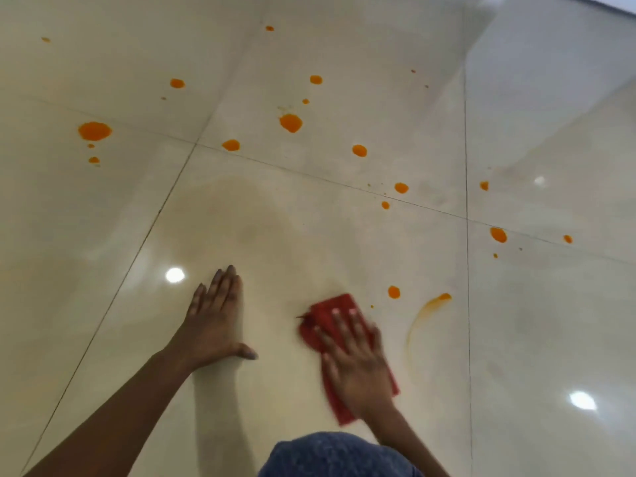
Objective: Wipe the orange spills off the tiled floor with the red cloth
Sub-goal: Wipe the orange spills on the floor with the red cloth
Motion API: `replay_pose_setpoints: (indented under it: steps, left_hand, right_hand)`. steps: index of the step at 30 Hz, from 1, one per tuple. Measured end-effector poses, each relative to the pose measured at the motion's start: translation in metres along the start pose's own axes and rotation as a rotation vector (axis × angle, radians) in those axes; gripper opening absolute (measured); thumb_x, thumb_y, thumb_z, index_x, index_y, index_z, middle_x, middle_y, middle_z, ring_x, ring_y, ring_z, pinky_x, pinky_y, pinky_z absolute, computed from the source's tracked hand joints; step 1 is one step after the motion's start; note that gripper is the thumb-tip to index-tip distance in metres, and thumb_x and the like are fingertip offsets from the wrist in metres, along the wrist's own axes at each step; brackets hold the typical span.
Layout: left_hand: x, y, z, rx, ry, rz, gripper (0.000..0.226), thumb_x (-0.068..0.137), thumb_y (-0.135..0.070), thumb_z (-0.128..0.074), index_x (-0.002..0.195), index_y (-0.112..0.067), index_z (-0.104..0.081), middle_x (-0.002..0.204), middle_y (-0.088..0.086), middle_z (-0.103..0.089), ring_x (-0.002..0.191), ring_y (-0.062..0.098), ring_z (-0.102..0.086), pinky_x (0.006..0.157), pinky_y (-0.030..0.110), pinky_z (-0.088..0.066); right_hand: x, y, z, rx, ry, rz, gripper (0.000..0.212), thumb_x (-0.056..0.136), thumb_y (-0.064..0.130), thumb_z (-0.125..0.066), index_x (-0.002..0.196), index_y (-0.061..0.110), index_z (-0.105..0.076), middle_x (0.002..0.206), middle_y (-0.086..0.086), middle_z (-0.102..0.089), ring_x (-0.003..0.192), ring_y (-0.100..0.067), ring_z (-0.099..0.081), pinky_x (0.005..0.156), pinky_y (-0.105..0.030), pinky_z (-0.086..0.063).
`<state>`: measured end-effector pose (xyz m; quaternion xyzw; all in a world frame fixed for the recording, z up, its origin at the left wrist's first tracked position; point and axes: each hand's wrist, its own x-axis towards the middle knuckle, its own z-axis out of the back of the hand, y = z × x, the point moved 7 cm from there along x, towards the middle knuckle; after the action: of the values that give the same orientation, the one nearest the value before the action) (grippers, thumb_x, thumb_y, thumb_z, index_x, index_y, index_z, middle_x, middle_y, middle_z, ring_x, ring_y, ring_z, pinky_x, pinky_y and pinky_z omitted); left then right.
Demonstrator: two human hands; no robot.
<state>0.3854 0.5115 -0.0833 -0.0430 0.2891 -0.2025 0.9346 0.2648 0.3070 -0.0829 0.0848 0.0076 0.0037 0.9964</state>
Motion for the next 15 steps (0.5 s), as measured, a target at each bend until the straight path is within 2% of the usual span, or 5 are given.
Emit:
replay_pose_setpoints:
  steps: [3, 5, 8, 11, 15]
  left_hand:
    - [0.016, -0.024, 0.0, 0.002, 0.059, -0.105, 0.153, 0.029, -0.101, -0.025, 0.14, -0.01, 0.028, 0.149, 0.004, 0.035, 0.134, 0.016, 0.034, 0.11, 0.036, 0.018]
    - [0.023, -0.041, -0.003, -0.017, 0.062, -0.149, 0.147, 0.025, -0.102, -0.009, 0.134, -0.012, 0.035, 0.147, 0.002, 0.038, 0.132, 0.015, 0.038, 0.108, 0.036, 0.021]
    - [0.028, -0.052, -0.005, -0.033, 0.047, -0.126, 0.146, 0.021, -0.102, -0.002, 0.132, -0.014, 0.036, 0.141, 0.0, 0.045, 0.131, 0.018, 0.04, 0.108, 0.041, 0.022]
    - [0.032, -0.057, -0.004, -0.017, 0.066, -0.122, 0.149, 0.019, -0.102, -0.002, 0.133, -0.014, 0.035, 0.14, 0.0, 0.046, 0.13, 0.021, 0.042, 0.107, 0.045, 0.022]
    - [0.037, -0.069, -0.003, -0.023, 0.105, -0.083, 0.145, 0.016, -0.103, -0.006, 0.126, -0.021, 0.042, 0.134, -0.004, 0.054, 0.122, 0.024, 0.051, 0.092, 0.046, 0.037]
  right_hand:
    - [0.051, -0.063, 0.011, -0.052, -0.046, -0.178, 0.046, 0.089, 0.038, -0.035, 0.134, 0.036, -0.045, 0.149, -0.004, -0.032, 0.138, -0.03, -0.028, 0.106, -0.056, -0.025]
    - [0.103, -0.068, 0.015, -0.031, -0.042, -0.307, 0.05, 0.089, 0.041, -0.028, 0.135, 0.033, -0.046, 0.15, -0.007, -0.033, 0.139, -0.033, -0.025, 0.106, -0.06, -0.023]
    - [0.102, -0.018, 0.002, -0.049, -0.045, -0.151, 0.049, 0.088, 0.04, -0.032, 0.136, 0.034, -0.045, 0.149, -0.008, -0.033, 0.139, -0.035, -0.025, 0.106, -0.061, -0.023]
    - [0.011, -0.006, -0.006, -0.052, 0.017, 0.012, 0.046, 0.09, 0.039, -0.039, 0.137, 0.039, -0.04, 0.151, -0.003, -0.03, 0.14, -0.03, -0.023, 0.107, -0.056, -0.023]
    - [-0.015, -0.126, 0.018, -0.071, -0.007, -0.249, 0.049, 0.09, 0.038, -0.033, 0.139, 0.037, -0.035, 0.149, -0.007, -0.033, 0.138, -0.029, -0.025, 0.105, -0.054, -0.025]
